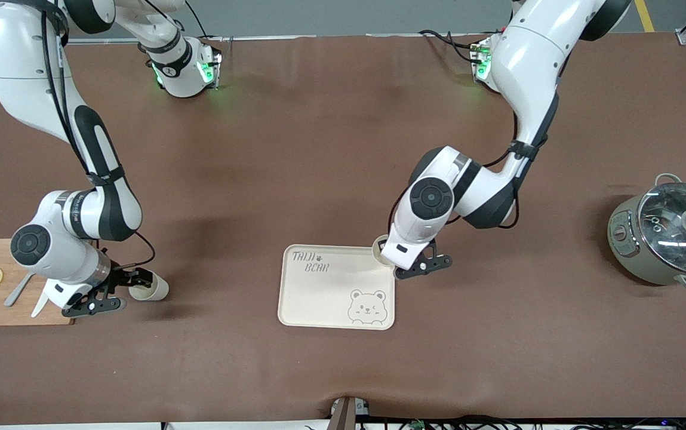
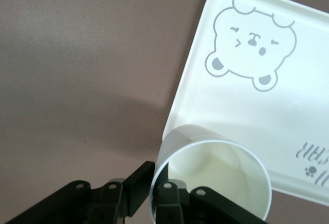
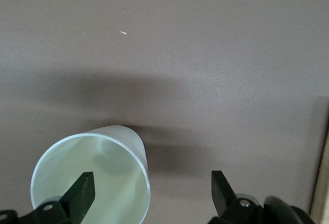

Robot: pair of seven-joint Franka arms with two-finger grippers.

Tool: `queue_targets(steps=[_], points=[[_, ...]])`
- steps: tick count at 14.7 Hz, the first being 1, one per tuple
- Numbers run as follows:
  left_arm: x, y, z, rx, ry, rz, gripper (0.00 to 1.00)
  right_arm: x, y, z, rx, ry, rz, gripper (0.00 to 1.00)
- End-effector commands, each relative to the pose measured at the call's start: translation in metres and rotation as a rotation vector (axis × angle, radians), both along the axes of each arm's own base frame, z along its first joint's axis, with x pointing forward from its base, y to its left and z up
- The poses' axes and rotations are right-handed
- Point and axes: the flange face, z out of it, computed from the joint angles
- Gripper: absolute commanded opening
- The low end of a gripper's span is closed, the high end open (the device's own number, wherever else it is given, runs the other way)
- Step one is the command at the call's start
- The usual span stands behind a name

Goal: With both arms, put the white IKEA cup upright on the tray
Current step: 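Carry the grasped cup over the tray with the left gripper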

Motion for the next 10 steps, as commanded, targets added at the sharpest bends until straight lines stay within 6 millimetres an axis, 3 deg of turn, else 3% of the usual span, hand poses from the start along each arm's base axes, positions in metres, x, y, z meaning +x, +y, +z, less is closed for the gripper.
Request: queue_targets(steps=[1, 10], points=[[0.006, -0.019, -0.011, 0.061, -0.042, 0.022, 0.00, -0.001, 0.001, -0.002, 0.004, -0.010, 0.015, 1.00], [0.014, -0.045, -0.042, -0.005, -0.118, 0.042, 0.00, -0.002, 0.000, -0.006, 0.004, -0.008, 0.014, 1.00]])
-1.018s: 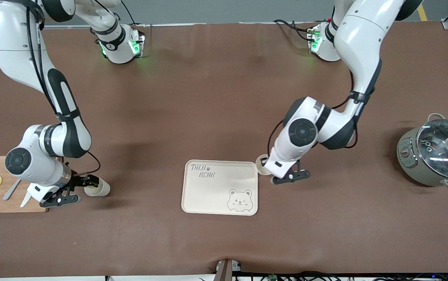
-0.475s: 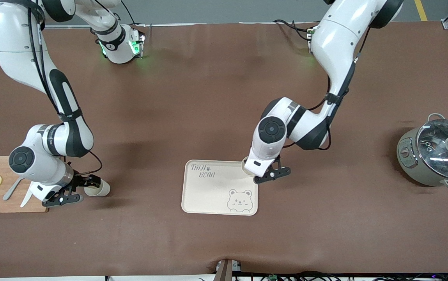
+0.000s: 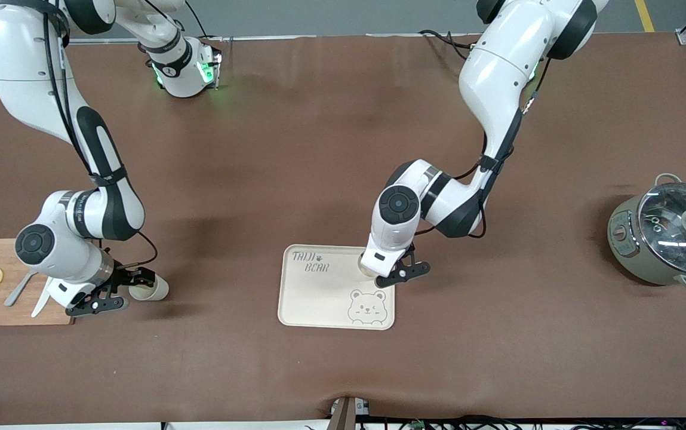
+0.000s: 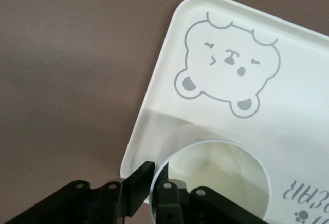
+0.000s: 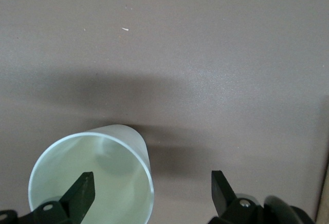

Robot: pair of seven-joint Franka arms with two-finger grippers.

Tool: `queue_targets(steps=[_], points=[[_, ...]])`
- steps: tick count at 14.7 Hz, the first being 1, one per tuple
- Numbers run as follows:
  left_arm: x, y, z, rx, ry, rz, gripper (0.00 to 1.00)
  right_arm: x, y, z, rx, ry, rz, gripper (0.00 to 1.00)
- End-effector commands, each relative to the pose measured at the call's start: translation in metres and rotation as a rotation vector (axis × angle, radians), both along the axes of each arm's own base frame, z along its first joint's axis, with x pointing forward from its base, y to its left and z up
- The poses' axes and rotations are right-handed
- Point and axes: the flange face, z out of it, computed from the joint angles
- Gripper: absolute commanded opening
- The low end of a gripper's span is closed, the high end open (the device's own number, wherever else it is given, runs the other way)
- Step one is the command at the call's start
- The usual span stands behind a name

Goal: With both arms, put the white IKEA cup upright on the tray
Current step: 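Lower the cup upright onto the tray and open the left gripper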

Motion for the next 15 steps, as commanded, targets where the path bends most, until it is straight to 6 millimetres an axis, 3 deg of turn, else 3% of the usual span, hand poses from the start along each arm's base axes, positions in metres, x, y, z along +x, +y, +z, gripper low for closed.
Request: queue_targets(steps=[1, 5, 6, 7, 8, 9, 15], points=[[0.003, -0.010, -0.003, -0.006, -0.040, 0.013, 0.00, 0.000, 0.000, -0.002, 0.002, -0.007, 0.013, 0.99], [0.004, -0.012, -0.008, 0.002, -0.064, 0.004, 0.00, 0.000, -0.001, -0.002, 0.001, -0.006, 0.036, 0.62], [0.004, -0.011, -0.008, 0.007, -0.067, -0.012, 0.10, 0.000, -0.002, -0.002, 0.001, -0.006, 0.037, 0.53], [0.004, -0.009, -0.009, 0.028, -0.071, -0.060, 0.56, 0.000, -0.001, -0.002, 0.002, -0.006, 0.038, 0.45], [-0.002, -0.016, -0.009, 0.057, -0.081, -0.113, 0.88, 0.000, 0.000, -0.002, 0.002, -0.006, 0.040, 0.37], [-0.008, -0.021, -0.011, 0.089, -0.086, -0.137, 1.00, 0.000, 0.000, -0.002, 0.002, -0.006, 0.040, 0.28], [-0.008, -0.006, 0.008, 0.151, -0.018, -0.088, 1.00, 0.000, 0.002, -0.001, 0.001, -0.008, 0.043, 0.01]])
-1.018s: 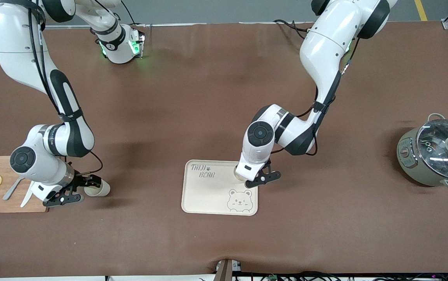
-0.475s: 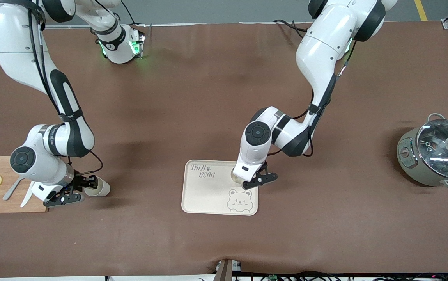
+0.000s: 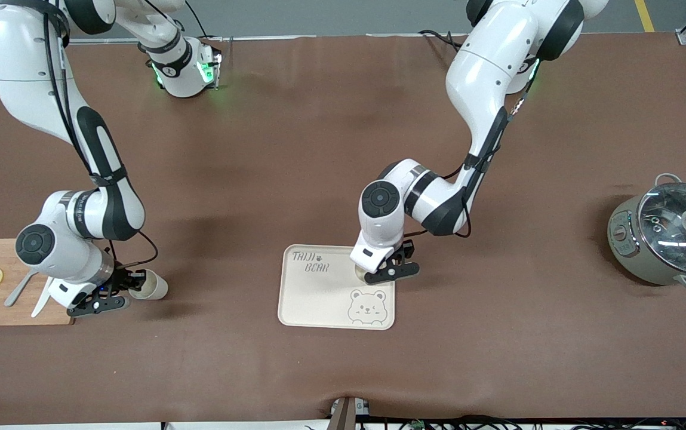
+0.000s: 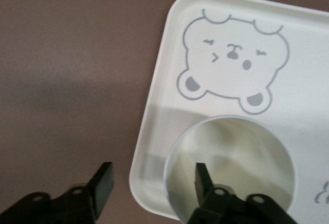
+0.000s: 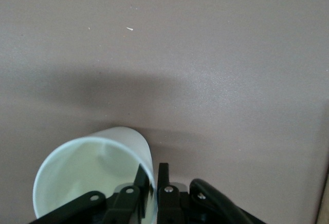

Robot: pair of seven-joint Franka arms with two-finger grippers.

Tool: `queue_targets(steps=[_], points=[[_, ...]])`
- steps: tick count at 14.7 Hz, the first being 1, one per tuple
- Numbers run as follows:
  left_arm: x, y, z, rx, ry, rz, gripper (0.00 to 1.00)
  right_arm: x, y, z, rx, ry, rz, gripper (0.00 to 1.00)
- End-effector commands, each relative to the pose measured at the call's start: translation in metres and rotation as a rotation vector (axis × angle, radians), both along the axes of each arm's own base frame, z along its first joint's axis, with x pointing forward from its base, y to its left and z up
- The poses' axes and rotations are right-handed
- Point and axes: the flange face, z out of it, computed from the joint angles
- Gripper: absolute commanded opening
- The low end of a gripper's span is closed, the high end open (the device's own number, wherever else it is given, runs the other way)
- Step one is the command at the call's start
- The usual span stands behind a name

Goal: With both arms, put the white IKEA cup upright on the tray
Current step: 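Lower the cup upright onto the tray and open the left gripper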

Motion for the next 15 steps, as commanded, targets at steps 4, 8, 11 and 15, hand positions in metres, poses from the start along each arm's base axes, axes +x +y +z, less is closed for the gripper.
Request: queue_targets(steps=[4, 8, 11, 15], points=[[0.001, 0.008, 0.036, 0.034, 0.038, 0.033, 1.00, 0.001, 0.007, 0.001, 0.009, -0.008, 0.022, 0.00], [0.009, 0.022, 0.074, -0.001, 0.081, 0.027, 1.00, 0.008, 0.012, 0.015, 0.023, -0.007, 0.006, 0.00], [0.015, 0.048, 0.117, 0.010, 0.122, -0.012, 1.00, 0.017, 0.017, 0.038, 0.097, 0.025, -0.042, 0.00], [0.029, 0.108, 0.195, -0.005, 0.120, -0.002, 1.00, 0.023, 0.030, 0.057, 0.152, 0.046, -0.086, 0.00]])
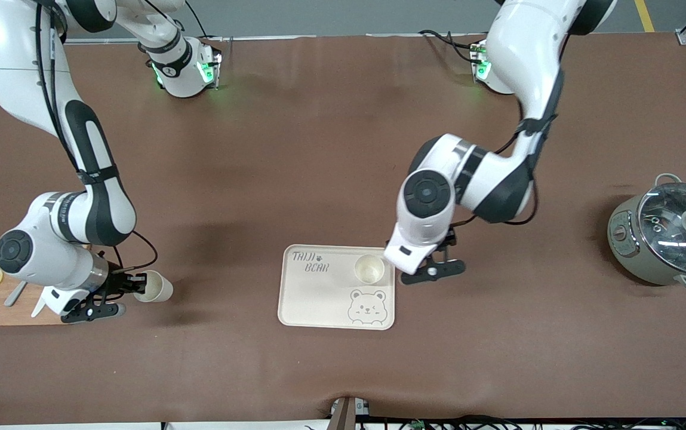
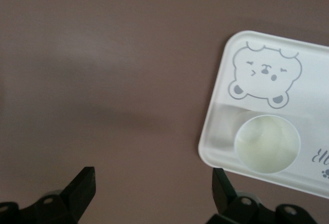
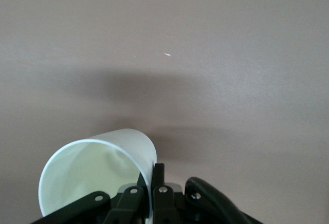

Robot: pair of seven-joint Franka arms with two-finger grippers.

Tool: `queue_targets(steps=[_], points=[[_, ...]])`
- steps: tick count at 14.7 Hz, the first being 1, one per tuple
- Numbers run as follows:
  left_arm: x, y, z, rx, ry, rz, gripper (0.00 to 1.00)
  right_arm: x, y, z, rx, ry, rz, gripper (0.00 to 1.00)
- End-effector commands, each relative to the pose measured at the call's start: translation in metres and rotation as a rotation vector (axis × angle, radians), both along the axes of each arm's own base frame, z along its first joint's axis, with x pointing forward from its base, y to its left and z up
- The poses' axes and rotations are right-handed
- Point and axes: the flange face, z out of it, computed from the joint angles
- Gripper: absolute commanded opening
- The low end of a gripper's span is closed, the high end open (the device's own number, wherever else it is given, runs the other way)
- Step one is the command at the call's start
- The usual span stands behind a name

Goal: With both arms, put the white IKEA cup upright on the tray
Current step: 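Lift the cup with the right gripper while the left gripper withdraws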

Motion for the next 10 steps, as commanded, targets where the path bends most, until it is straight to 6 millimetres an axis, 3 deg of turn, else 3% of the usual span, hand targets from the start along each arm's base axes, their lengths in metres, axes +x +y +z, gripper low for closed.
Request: queue_targets(steps=[1, 6, 10], points=[[0.006, 0.047, 0.050, -0.021, 0.010, 0.005, 1.00, 0.003, 0.018, 0.013, 0.032, 0.010, -0.058, 0.00], [0.025, 0.154, 0.112, -0.027, 0.007, -0.046, 1.00, 0.004, 0.094, 0.034, 0.043, 0.031, -0.215, 0.00], [0.029, 0.214, 0.146, -0.036, -0.023, -0.076, 1.00, 0.000, 0.160, 0.046, 0.054, 0.029, -0.320, 0.00]])
